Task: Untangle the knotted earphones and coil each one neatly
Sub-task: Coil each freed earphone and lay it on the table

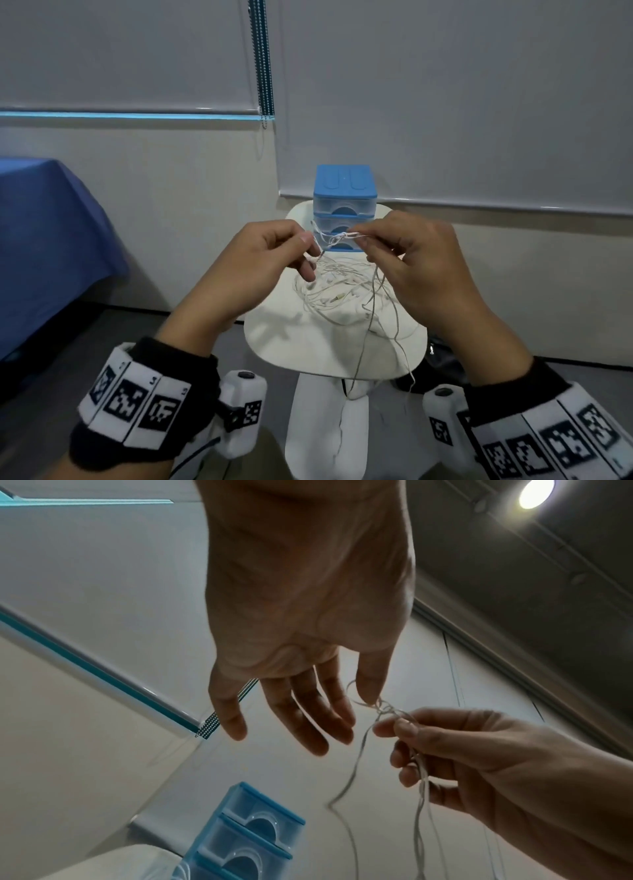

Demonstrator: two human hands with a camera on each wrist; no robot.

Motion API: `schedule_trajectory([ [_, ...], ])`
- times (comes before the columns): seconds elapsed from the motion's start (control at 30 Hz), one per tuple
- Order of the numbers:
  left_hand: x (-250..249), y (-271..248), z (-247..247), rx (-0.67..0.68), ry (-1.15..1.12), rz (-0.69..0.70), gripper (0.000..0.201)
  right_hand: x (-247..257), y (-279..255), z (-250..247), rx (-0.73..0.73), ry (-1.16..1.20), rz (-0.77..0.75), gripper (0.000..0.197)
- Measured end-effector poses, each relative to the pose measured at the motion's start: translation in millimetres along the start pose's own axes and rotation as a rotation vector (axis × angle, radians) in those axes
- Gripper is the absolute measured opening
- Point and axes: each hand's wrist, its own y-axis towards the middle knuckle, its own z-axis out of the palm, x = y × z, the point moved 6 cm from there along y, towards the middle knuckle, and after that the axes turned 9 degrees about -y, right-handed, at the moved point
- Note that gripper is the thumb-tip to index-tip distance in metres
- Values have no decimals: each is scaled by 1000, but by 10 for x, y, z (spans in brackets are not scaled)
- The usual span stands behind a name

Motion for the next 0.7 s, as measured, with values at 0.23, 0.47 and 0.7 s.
schedule_trajectory([
  [0.23,41,-98,122,-101,-120,111,14,21,-219,175,21,49,29,14],
  [0.47,137,-95,280,-2,-185,75,24,-43,-281,178,90,114,97,18],
  [0.7,278,-157,334,109,-544,-139,59,-116,-292,184,163,147,192,17],
])
